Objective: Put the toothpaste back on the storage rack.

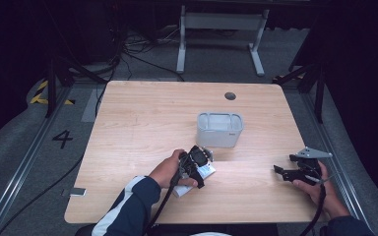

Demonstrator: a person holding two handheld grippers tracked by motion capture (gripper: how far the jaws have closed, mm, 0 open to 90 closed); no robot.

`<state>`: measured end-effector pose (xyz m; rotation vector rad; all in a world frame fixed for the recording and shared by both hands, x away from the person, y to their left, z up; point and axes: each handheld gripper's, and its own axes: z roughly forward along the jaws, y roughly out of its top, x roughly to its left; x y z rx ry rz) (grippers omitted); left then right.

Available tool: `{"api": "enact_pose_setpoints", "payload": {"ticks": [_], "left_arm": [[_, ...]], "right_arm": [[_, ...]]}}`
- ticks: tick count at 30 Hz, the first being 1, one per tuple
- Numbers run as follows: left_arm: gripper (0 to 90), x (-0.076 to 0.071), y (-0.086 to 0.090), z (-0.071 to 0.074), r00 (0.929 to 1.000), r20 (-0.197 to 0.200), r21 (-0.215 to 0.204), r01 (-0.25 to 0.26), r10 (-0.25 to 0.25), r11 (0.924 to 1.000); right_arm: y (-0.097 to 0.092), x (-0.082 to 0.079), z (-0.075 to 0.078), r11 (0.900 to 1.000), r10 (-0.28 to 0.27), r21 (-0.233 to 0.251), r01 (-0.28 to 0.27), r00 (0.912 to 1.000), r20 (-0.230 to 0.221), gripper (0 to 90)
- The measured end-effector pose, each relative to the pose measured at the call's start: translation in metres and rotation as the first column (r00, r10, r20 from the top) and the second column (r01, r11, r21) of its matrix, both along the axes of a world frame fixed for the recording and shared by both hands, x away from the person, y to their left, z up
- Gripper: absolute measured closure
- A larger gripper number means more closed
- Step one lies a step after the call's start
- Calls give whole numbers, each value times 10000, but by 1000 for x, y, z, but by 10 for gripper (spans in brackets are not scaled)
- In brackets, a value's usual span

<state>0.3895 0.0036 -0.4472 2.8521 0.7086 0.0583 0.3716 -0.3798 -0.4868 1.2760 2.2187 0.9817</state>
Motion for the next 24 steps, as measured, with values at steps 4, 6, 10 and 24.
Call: {"api": "enact_pose_setpoints", "payload": {"ticks": [4,6,10,24], "left_arm": [[284,1,-3,1,10000,-78,-43,60,-60,10000],[328,0,-4,3,9996,-98,5,269,-269,9996],[357,-1,-5,3,9994,-69,72,347,-347,9994],[456,-1,-2,5,9987,-126,27,498,-498,9988]], "right_arm": [[0,0,0,10000,2,0,-2,10000,2,151],[0,0,0,10000,1,2,-1,10000,-1,151],[0,0,0,10000,3,1,-3,10000,2,152],[0,0,0,10000,9,4,-9,10000,1,152]]}}
